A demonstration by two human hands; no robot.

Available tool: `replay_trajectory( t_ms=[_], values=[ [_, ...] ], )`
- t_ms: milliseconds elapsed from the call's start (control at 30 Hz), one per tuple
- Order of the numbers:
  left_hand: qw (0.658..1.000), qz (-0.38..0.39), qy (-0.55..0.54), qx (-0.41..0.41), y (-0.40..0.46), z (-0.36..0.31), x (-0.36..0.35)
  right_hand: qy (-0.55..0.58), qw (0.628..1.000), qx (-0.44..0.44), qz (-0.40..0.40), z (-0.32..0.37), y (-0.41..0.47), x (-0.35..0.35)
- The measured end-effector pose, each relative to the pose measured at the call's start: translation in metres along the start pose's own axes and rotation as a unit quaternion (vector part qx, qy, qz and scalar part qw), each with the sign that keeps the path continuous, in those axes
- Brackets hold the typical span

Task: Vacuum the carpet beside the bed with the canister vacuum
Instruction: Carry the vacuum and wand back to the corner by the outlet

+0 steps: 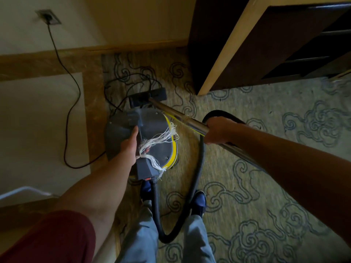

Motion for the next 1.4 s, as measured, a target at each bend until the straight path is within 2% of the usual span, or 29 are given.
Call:
replay_trajectory(
  t_ms=[100,200,300,400,533,733,967,1067,1100,1167,1300,1400],
  values=[
    [1.0,-0.002,-0.021,0.005,-0.003,0.0,-0.004,-0.01,1.0,0.001,-0.002,0.001,0.007,0.003],
    [0.999,-0.051,-0.012,-0.008,-0.01,-0.006,-0.006,-0.039,0.999,0.004,-0.013,0.004,0.004,0.019],
    [0.997,-0.07,-0.016,-0.012,-0.016,-0.018,0.002,-0.114,0.992,0.016,-0.055,0.009,-0.013,0.045],
    [0.997,-0.065,-0.037,-0.022,-0.023,-0.052,0.013,-0.202,0.971,0.025,-0.124,0.015,-0.032,0.084],
    [0.995,-0.073,-0.064,-0.029,-0.041,-0.11,0.026,-0.249,0.959,0.039,-0.131,0.036,-0.056,0.14],
    [0.991,-0.083,-0.085,-0.059,-0.08,-0.185,0.045,-0.272,0.957,-0.008,-0.097,0.07,-0.098,0.245],
    [0.986,-0.091,-0.079,-0.111,-0.119,-0.303,0.051,-0.293,0.955,-0.033,-0.042,0.114,-0.124,0.359],
    [0.985,-0.095,-0.08,-0.119,-0.124,-0.346,0.049,-0.348,0.938,-0.013,-0.005,0.111,-0.117,0.402],
    [0.984,-0.097,-0.08,-0.124,-0.125,-0.36,0.048,-0.374,0.927,0.004,-0.016,0.107,-0.113,0.418],
    [0.982,-0.111,-0.077,-0.13,-0.124,-0.384,0.049,-0.347,0.937,0.035,-0.031,0.104,-0.103,0.45],
    [0.981,-0.122,-0.063,-0.133,-0.11,-0.426,0.058,-0.302,0.952,-0.045,0.012,0.093,-0.075,0.487],
    [0.982,-0.129,-0.066,-0.123,-0.092,-0.451,0.056,-0.327,0.944,-0.035,0.006,0.092,-0.048,0.509]
  ],
)
Point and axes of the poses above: each hand's wrist, its own y-axis towards the middle knuckle, its own x-axis out of the back of the hand, z = x × y, the point moved 4 cm from there along y, towards the middle knuckle, and after that the axes turned 5 degrees about -x, right-handed, at the moved point
